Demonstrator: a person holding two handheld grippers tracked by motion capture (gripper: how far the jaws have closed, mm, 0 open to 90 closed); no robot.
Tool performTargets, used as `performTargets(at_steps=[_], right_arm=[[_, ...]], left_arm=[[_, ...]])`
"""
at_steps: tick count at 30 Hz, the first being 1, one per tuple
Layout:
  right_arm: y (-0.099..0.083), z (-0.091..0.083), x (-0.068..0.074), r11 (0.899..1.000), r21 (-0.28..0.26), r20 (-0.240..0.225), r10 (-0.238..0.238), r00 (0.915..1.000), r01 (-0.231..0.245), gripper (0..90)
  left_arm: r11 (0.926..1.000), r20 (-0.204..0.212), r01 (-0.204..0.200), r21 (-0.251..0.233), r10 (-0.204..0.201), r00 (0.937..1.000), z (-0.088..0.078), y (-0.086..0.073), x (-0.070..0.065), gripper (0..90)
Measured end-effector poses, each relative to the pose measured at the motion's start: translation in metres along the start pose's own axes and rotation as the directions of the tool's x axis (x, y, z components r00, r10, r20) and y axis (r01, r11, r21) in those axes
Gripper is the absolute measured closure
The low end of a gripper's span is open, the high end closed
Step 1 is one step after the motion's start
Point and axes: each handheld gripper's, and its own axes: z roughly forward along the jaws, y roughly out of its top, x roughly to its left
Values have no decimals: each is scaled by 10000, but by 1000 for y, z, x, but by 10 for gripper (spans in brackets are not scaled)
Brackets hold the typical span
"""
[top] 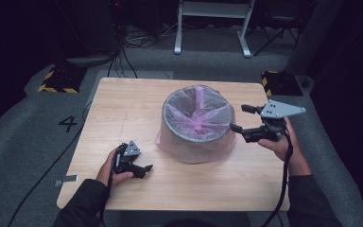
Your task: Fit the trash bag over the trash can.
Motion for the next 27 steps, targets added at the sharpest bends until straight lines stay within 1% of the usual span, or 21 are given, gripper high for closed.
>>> performTargets(at_steps=[2, 3, 4, 6, 7, 8, 11, 12, 14, 15, 16, 19, 21, 22, 23, 24, 25, 27], right_arm=[[14, 7, -2, 9995, -119, -344, -310, 9989, 306, 208], [18, 11, -2, 9990, -147, -424, -418, 9982, 412, 209], [25, 17, -3, 9987, -80, -475, -513, 9976, 510, 210], [32, 31, -3, 9986, 108, -560, -519, 9971, 526, 215], [34, 38, -3, 9982, 244, -632, -540, 9965, 557, 217], [36, 46, -3, 9970, 463, -596, -596, 9964, 624, 217], [38, 68, -2, 9890, 1217, -440, -799, 9958, 847, 218], [39, 74, -1, 9861, 1414, -383, -821, 9959, 867, 224], [39, 84, 0, 9812, 1731, -473, -788, 9958, 858, 233], [39, 87, 0, 9797, 1809, -500, -788, 9956, 866, 238], [40, 92, 0, 9733, 2108, -597, -801, 9950, 910, 240], [41, 101, 2, 9529, 2774, -914, -1006, 9907, 1223, 240], [41, 105, 3, 9393, 3202, -1093, -927, 9897, 1234, 239], [40, 107, 3, 9285, 3467, -1142, -989, 9885, 1329, 239], [39, 108, 3, 9244, 3573, -1202, -966, 9880, 1338, 243], [38, 110, 3, 9224, 3672, -1303, -764, 9885, 1197, 248], [38, 111, 2, 9222, 3690, -1381, -689, 9880, 1159, 247], [38, 113, 1, 9175, 3799, -1395, -690, 9878, 1178, 236]], left_arm=[[10000, -39, 83, 18, -83, 10000, 1, 0, 0, 130], [9999, -96, 135, 63, -134, 9999, 1, 0, 0, 120], [9999, -100, 152, 67, -152, 9998, 1, 0, 0, 111], [9998, -114, 180, 51, -180, 9998, 1, 0, 0, 103], [9998, -115, 187, 47, -186, 9998, 2, 0, 0, 103], [9998, -114, 173, 65, -172, 9998, 1, 0, 0, 102], [9998, -109, 168, 83, -167, 9998, 1, 1, 0, 102], [9998, -111, 167, 58, -166, 9998, 2, 0, 0, 100], [9998, -108, 172, 64, -171, 9998, 2, 1, 0, 99], [9998, -99, 167, 83, -166, 9998, 1, 1, 0, 99], [9998, -96, 154, 92, -153, 9998, 1, 1, 1, 99], [9998, -114, 166, 92, -165, 9998, 2, 1, 1, 96], [9998, -119, 171, 108, -170, 9998, 2, 1, 1, 94], [9998, -143, 150, 119, -148, 9998, 2, 1, 1, 92], [9998, -130, 180, 125, -178, 9998, 2, 1, 1, 90], [9998, -127, 180, 125, -178, 9998, 2, 1, 1, 90], [9998, -130, 180, 124, -179, 9998, 2, 1, 1, 89], [9998, -128, 179, 126, -177, 9998, 2, 1, 1, 89]])
